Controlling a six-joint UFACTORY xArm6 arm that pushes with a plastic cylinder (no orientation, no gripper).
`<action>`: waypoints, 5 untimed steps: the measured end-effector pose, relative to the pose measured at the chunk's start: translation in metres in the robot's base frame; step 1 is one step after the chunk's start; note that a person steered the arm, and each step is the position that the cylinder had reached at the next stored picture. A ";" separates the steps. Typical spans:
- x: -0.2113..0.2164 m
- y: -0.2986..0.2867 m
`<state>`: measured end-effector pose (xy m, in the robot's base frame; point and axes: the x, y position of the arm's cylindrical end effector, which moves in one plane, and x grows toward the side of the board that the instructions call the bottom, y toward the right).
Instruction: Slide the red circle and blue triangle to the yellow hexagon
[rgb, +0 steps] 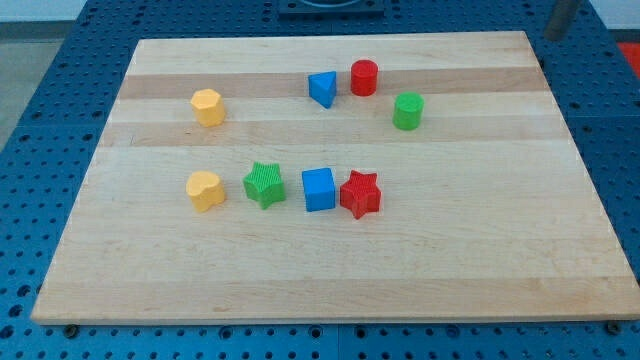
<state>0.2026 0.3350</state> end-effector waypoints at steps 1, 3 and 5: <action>0.000 0.000; 0.000 -0.004; 0.002 -0.077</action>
<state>0.2049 0.2581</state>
